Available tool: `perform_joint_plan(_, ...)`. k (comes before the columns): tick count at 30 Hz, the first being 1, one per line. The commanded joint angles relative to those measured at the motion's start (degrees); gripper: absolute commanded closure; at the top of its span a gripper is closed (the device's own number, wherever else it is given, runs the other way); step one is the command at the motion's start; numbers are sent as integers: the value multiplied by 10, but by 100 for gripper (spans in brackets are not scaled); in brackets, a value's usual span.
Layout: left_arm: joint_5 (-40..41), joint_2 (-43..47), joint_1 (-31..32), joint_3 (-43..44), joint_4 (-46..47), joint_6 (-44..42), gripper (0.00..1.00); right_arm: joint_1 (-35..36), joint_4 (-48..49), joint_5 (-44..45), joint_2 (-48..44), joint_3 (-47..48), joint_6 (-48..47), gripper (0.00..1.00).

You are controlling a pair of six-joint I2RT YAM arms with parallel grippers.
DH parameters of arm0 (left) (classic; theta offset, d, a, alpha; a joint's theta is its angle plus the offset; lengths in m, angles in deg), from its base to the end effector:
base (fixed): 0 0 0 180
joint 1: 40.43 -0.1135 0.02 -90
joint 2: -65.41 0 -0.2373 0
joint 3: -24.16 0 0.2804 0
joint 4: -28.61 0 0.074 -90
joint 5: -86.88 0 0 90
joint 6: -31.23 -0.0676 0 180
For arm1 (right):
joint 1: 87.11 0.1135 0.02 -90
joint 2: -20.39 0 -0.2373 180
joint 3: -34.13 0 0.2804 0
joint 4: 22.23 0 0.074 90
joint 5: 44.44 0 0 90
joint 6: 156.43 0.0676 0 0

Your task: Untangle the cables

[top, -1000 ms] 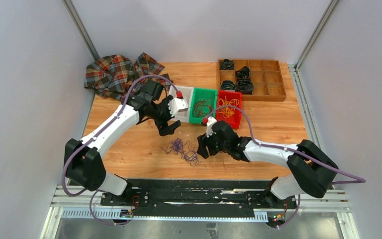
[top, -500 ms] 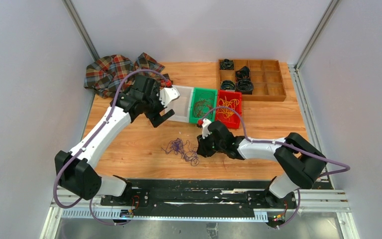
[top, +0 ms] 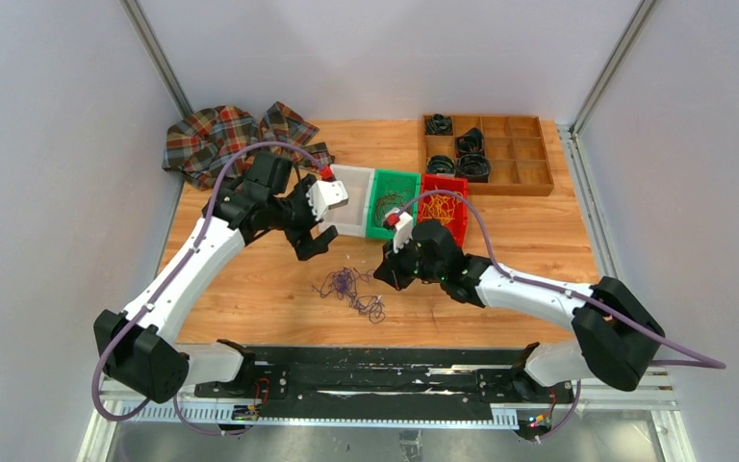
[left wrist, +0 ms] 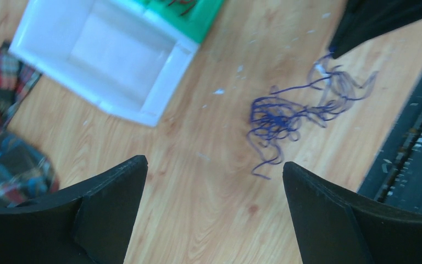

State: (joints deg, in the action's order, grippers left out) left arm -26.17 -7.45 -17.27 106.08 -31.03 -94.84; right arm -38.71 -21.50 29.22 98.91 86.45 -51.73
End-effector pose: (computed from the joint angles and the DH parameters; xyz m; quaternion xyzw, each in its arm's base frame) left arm 0.2778 -0.1476 0.2792 0.5144 0.7686 -0.1497 0.3495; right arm 0.2180 0.2742 0.1625 -0.3152 0.7791 0.3789 0.3874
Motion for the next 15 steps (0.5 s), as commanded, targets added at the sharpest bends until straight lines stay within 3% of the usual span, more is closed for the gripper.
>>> perform_joint_plan(1, -158, 26, 0, -17, -17, -37, 2, 6, -25, -22, -37, 35, -7, 100)
perform_joint_plan(7, -211, 15, 18, -14, -29, -47, 0, 6, -52, -65, -69, 94, -14, 99)
perform_joint_plan(15, -206, -23, 44, -35, -30, -117, 2, 6, -70, -91, -100, 135, -11, 99)
